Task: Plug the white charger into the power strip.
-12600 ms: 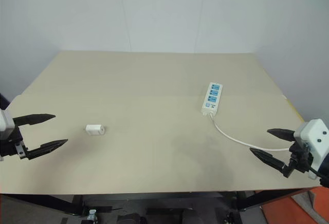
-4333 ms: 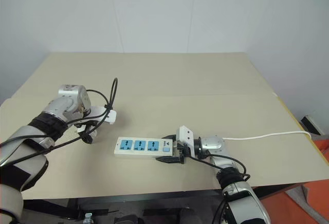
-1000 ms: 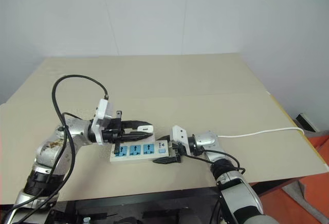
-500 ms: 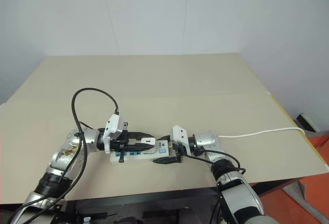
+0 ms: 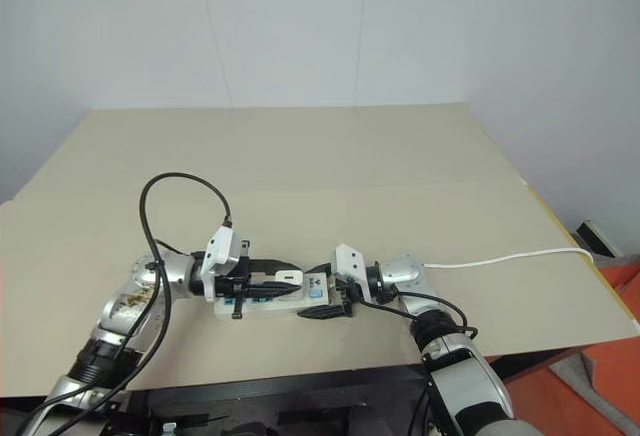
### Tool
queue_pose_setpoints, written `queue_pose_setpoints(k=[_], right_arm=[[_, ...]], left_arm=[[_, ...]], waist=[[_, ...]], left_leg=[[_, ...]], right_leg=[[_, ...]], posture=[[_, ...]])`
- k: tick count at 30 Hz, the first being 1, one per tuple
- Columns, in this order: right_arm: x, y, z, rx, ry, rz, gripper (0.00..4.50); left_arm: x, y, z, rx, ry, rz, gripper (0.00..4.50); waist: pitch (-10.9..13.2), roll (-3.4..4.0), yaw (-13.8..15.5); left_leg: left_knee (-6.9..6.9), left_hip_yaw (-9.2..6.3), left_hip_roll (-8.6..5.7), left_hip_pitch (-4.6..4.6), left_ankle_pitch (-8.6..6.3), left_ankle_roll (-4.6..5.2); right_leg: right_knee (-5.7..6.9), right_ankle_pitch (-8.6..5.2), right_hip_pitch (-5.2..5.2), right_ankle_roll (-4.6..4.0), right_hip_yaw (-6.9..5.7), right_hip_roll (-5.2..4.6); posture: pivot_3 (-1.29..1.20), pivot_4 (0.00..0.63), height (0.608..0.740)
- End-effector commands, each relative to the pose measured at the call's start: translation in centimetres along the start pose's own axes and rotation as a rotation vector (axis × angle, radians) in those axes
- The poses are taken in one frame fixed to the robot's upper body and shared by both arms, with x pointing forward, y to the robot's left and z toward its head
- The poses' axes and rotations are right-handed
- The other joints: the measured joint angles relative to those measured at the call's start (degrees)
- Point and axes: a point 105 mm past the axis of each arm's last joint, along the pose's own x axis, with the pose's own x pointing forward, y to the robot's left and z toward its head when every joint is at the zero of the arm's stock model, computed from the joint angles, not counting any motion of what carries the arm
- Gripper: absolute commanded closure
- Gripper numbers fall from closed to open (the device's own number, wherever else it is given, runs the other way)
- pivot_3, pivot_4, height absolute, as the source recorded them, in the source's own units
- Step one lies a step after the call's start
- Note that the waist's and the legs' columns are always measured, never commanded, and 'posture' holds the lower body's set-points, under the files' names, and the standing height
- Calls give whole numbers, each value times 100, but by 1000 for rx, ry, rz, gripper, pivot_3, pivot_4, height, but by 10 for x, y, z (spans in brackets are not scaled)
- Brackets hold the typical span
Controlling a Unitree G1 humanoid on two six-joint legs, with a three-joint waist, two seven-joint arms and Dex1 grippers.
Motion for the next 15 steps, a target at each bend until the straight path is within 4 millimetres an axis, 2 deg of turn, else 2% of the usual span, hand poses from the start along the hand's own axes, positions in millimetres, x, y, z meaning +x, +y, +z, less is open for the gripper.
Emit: queue_pose_setpoints(k=[1,11,15], right_arm=[[-3,10,-25,73,94,12,1070],[-2,10,-25,74,94,12,1070],[-3,10,-25,75,95,12,1070]], left_arm=[[-6,1,-4,4,22,9,3485],[-9,4,-14,-14,46,30,3485],[-12,1,-24,-35,75,30,3485]], waist=[[0,0,-4],[0,0,-7],[0,1,-8]], left_leg=[[0,0,1,0,0,0],[-4,0,2,1,0,0],[-5,0,2,2,0,0]], right_leg=[[-1,0,-1,0,0,1],[0,-1,-2,-2,0,1],[0,-2,-1,-2,0,1]], posture=[[0,150,740],[0,150,740],[0,150,740]])
